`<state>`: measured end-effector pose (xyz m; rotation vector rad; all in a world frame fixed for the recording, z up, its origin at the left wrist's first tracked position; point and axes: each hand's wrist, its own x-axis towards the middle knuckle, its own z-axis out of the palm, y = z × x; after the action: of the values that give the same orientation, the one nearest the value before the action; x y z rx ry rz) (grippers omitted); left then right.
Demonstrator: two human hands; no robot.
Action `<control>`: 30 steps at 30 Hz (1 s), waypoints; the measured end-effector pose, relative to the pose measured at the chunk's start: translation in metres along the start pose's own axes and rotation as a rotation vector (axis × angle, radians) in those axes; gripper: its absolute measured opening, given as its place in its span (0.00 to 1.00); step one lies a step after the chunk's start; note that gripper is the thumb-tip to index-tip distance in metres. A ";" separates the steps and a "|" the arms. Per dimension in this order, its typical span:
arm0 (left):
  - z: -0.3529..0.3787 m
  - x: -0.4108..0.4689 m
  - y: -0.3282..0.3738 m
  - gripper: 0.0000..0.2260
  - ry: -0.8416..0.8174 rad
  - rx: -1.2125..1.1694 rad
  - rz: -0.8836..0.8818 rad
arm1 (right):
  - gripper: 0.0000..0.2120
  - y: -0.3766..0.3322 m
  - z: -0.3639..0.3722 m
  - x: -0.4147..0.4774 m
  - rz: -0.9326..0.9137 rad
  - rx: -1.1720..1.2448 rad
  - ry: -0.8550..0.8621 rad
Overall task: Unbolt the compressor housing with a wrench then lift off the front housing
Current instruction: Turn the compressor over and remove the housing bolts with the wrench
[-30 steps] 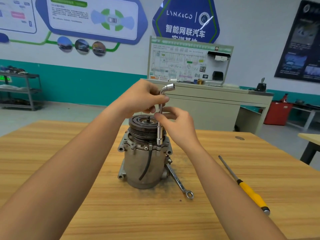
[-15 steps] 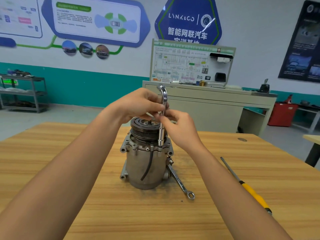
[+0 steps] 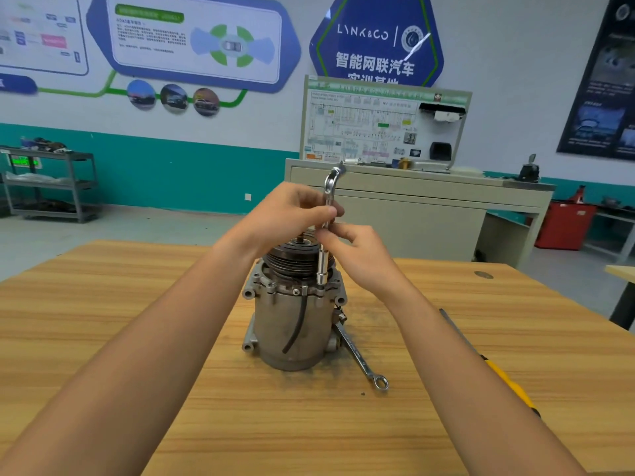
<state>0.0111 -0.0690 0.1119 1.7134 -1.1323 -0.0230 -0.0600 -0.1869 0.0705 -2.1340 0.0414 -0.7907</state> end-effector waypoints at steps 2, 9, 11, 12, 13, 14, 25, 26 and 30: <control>0.009 0.004 0.001 0.04 0.146 0.091 0.019 | 0.12 0.004 0.005 -0.002 -0.032 -0.042 0.147; 0.004 0.003 -0.007 0.08 -0.199 -0.139 -0.033 | 0.08 0.003 0.003 -0.001 0.003 0.160 -0.032; 0.006 0.005 -0.009 0.07 -0.131 -0.074 -0.018 | 0.10 0.003 -0.001 0.000 0.030 0.101 -0.083; 0.010 0.006 -0.008 0.05 -0.045 0.006 -0.004 | 0.11 0.004 0.000 0.000 0.033 0.037 -0.048; 0.015 0.007 -0.007 0.04 0.057 0.093 0.007 | 0.10 0.006 0.003 -0.001 0.029 -0.027 0.027; 0.020 0.008 -0.007 0.05 0.150 0.162 0.017 | 0.09 0.009 0.006 -0.002 0.023 -0.070 0.114; 0.008 0.006 -0.009 0.05 0.088 0.135 0.017 | 0.07 0.012 0.001 -0.002 0.055 -0.012 0.025; 0.013 0.007 -0.010 0.09 0.161 0.197 0.037 | 0.07 0.013 0.005 -0.005 0.049 -0.032 0.088; 0.017 0.003 -0.008 0.06 0.040 0.053 0.087 | 0.02 0.016 0.007 -0.005 -0.003 0.016 0.074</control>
<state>0.0094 -0.0829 0.0994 1.7021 -1.1862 0.0952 -0.0566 -0.1913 0.0529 -2.0896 0.0705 -0.8693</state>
